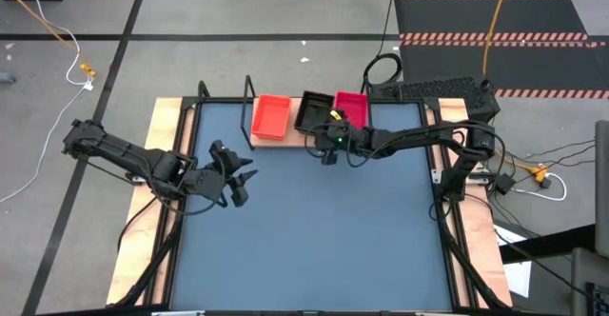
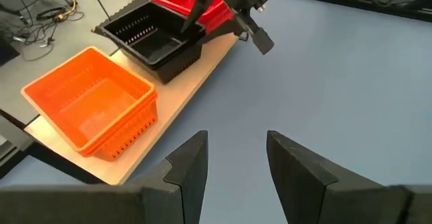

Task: Stack baskets on shelf by color
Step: Adjust the stacked black bins on the shelf, then return to Home Position

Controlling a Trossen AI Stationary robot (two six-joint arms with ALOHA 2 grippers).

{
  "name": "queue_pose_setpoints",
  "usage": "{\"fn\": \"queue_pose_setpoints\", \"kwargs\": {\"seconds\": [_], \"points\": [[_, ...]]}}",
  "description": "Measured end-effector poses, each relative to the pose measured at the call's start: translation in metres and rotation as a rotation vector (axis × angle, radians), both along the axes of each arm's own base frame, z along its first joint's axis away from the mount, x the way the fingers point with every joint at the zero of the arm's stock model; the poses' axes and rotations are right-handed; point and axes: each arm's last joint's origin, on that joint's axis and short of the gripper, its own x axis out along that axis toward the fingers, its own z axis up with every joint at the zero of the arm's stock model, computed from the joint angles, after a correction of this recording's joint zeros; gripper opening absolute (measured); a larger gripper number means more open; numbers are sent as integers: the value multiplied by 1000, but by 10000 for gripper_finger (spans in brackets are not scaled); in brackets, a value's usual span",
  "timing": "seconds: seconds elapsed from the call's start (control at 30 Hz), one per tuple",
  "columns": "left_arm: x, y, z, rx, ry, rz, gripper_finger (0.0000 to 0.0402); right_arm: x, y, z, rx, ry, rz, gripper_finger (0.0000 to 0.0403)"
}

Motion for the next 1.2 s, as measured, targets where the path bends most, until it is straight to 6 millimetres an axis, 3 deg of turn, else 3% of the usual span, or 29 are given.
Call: {"fn": "queue_pose_setpoints", "kwargs": {"seconds": [0.53, 0.77, 0.97, 1.2], "points": [[-7, 2, -7, -37, 58, 53, 152, -14, 1, 8, -4, 107, 17, 121], [-8, -2, -7, -46, 59, 44, 152, -24, 5, 29, 31, 55, 3, 121], [-9, -6, -10, 56, 26, 66, 152, -34, 27, 57, 323, -121, 170, 121], [-6, -10, -43, 222, -23, -22, 152, -67, 70, 91, 697, -293, 511, 121]]}}
